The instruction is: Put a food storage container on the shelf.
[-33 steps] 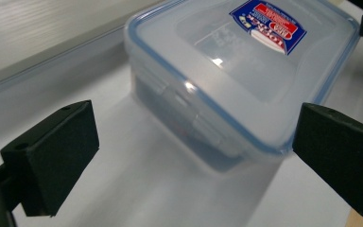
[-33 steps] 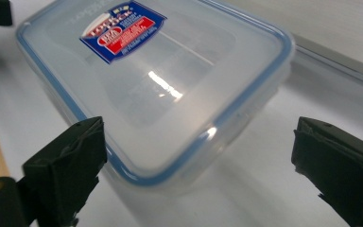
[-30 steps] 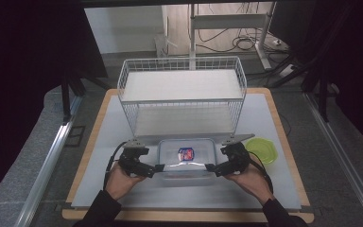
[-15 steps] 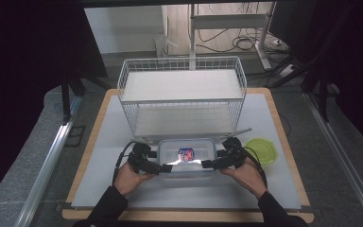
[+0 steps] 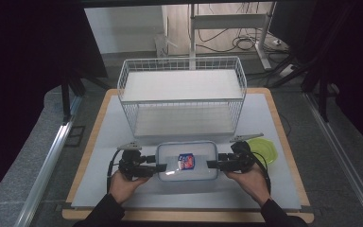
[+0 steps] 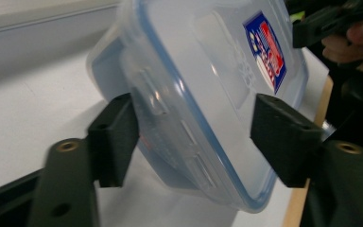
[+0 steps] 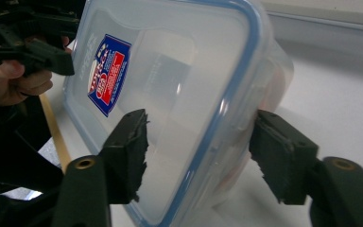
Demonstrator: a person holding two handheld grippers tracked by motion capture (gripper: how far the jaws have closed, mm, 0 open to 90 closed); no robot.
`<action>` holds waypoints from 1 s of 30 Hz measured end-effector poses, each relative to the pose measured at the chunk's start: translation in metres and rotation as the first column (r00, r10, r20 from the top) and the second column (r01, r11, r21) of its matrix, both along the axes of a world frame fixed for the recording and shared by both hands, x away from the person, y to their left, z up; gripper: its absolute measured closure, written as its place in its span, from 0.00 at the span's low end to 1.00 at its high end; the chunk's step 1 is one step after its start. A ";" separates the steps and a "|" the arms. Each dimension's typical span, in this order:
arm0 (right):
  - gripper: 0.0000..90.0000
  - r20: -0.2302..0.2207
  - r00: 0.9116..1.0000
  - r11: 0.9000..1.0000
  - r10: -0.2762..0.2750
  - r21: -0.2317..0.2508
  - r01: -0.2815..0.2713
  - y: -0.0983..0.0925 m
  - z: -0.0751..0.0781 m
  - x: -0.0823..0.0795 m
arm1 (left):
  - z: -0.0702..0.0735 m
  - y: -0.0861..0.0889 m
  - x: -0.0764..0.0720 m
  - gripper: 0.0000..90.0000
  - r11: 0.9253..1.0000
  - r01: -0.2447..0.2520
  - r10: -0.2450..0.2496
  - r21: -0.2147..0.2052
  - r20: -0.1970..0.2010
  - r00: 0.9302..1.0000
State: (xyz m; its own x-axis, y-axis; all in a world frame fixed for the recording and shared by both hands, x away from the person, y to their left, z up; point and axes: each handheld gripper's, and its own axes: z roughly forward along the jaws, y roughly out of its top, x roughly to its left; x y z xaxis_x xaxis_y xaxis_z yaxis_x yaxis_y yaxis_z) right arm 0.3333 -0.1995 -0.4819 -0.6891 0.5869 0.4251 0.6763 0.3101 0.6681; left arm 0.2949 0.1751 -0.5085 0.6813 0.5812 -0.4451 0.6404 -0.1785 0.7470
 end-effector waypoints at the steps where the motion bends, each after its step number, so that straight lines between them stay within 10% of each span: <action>1: 0.46 -0.003 1.000 1.000 -0.003 0.004 0.003 -0.001 0.000 -0.002 | 0.000 0.001 -0.002 0.45 1.000 -0.002 0.002 -0.009 -0.003 1.000; 10: 0.55 -0.051 0.999 0.998 -0.011 0.062 0.014 -0.009 -0.001 -0.003 | 0.000 0.001 -0.010 0.50 0.999 -0.036 0.036 -0.028 -0.007 0.999; 30: 0.59 0.004 0.999 0.995 -0.052 0.085 0.052 -0.009 0.004 -0.012 | 0.007 -0.001 -0.013 0.53 0.996 -0.086 0.086 -0.029 0.013 0.996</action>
